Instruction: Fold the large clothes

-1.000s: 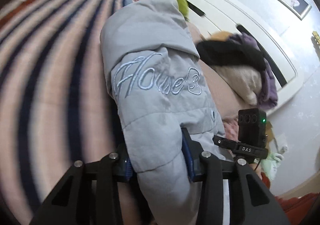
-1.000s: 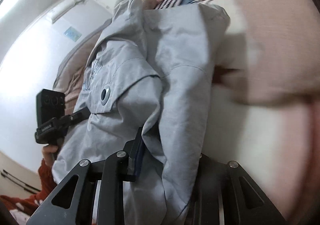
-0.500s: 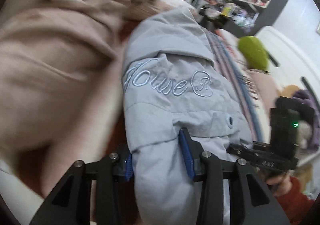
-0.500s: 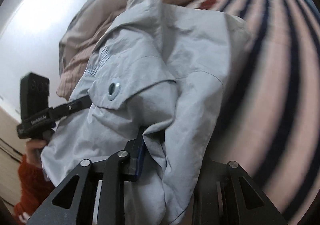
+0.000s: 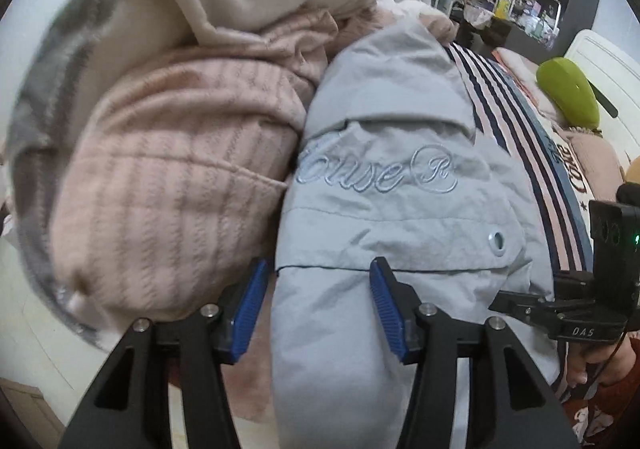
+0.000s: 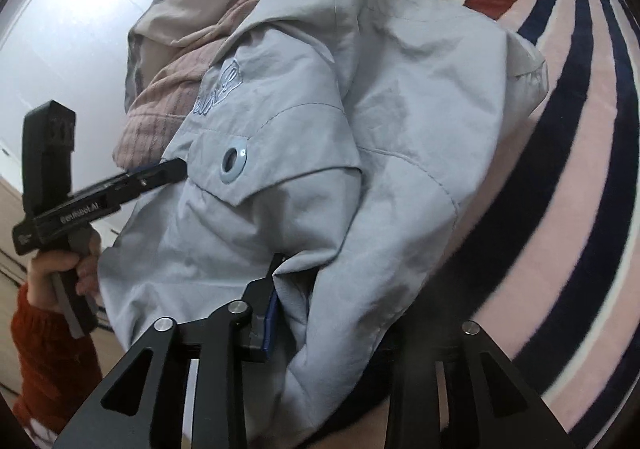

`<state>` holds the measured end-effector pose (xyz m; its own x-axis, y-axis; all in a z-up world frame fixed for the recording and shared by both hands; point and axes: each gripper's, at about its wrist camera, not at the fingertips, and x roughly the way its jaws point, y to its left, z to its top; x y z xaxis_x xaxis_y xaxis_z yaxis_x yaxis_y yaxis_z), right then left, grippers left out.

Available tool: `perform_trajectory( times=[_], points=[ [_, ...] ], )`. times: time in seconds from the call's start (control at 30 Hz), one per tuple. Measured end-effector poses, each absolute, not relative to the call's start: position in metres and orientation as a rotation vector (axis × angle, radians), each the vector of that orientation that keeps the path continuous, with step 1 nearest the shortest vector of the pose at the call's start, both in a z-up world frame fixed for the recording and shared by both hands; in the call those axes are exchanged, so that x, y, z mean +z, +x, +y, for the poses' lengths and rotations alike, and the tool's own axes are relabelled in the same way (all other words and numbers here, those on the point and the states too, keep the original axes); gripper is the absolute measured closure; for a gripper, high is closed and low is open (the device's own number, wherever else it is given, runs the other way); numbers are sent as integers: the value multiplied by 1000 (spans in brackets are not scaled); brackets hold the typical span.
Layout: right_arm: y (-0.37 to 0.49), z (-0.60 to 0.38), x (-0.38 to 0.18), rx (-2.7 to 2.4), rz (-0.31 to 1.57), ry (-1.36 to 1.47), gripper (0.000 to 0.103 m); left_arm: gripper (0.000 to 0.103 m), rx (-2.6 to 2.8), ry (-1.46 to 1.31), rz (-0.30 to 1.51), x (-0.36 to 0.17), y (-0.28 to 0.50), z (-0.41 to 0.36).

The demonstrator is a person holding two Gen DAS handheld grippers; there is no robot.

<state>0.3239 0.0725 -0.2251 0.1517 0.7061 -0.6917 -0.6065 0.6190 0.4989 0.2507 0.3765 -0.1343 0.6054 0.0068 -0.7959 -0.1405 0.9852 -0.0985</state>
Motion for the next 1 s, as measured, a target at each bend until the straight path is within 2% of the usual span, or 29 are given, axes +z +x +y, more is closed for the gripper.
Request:
perform_trajectory(
  times=[0.13,0.3,0.6,0.83,0.9,1.0],
  points=[
    [316,63,-216,940,1034,87,74,46,87,-142,863,-110,234,359],
    [301,39,-201,926,979,62,72,46,46,-114,799,-83,218,320],
    [263,-62,-163,846,850,108,72,38,-49,-52,676,-39,180,199],
    [196,-184,-120,640,666,68,72,22,-121,5,442,3,133,79],
    [165,-218,-102,566,584,37,69,15,-122,6,353,12,118,50],
    [127,-252,-80,475,473,1,54,10,-115,19,254,21,97,16]
  ],
)
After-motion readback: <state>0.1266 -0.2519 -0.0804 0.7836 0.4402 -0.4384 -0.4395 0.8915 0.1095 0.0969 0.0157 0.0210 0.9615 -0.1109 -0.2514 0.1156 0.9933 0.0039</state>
